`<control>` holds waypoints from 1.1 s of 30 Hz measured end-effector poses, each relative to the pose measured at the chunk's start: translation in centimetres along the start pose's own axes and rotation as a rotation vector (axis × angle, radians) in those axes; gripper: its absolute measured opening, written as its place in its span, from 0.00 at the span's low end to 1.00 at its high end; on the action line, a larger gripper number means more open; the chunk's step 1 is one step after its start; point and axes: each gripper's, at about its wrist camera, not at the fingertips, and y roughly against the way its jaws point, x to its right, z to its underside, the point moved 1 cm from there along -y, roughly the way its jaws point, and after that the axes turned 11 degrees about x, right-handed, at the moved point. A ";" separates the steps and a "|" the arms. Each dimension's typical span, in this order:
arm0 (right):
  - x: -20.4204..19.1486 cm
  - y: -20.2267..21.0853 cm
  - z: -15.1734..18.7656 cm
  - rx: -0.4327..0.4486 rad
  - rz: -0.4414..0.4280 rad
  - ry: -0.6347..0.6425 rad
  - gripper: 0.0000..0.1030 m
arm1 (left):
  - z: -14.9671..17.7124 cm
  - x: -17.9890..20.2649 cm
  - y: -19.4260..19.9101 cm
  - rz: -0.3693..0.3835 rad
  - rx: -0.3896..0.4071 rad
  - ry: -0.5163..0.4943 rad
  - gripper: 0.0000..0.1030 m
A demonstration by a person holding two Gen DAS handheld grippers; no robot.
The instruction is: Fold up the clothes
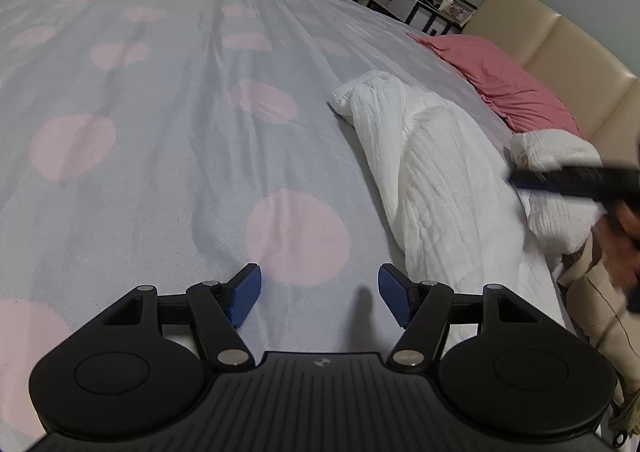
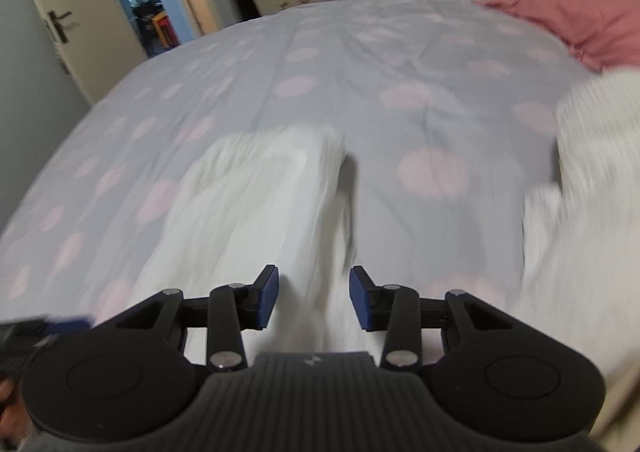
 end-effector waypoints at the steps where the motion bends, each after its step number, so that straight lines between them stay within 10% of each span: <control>1: 0.0 1.1 0.9 -0.012 -0.020 -0.018 0.43 | 0.0 0.1 0.0 0.003 0.005 0.010 0.62; 7: -1.3 4.9 7.0 -0.123 -0.027 0.057 0.49 | 0.3 2.0 0.7 0.054 0.005 -0.002 0.61; 9: -1.8 4.8 8.5 -0.155 -0.038 0.098 0.39 | 1.0 2.9 1.1 0.069 -0.004 -0.020 0.61; 10: -1.9 4.9 8.7 -0.155 -0.052 0.098 0.08 | 1.3 3.3 1.3 0.076 -0.008 -0.030 0.61; 18: 0.6 10.2 5.7 0.021 -0.005 0.061 0.04 | 3.3 6.2 3.4 0.063 -0.006 -0.108 0.61; 21: 2.0 9.2 6.9 0.011 -0.006 0.005 0.22 | 3.8 7.0 3.5 0.046 -0.028 -0.118 0.61; 22: 2.8 8.6 7.6 -0.029 -0.022 -0.035 0.43 | 4.0 7.3 3.5 0.040 -0.035 -0.122 0.61; 33: 6.7 15.1 11.0 -0.148 -0.131 -0.067 0.51 | 5.5 9.0 4.4 -0.004 -0.097 -0.011 0.61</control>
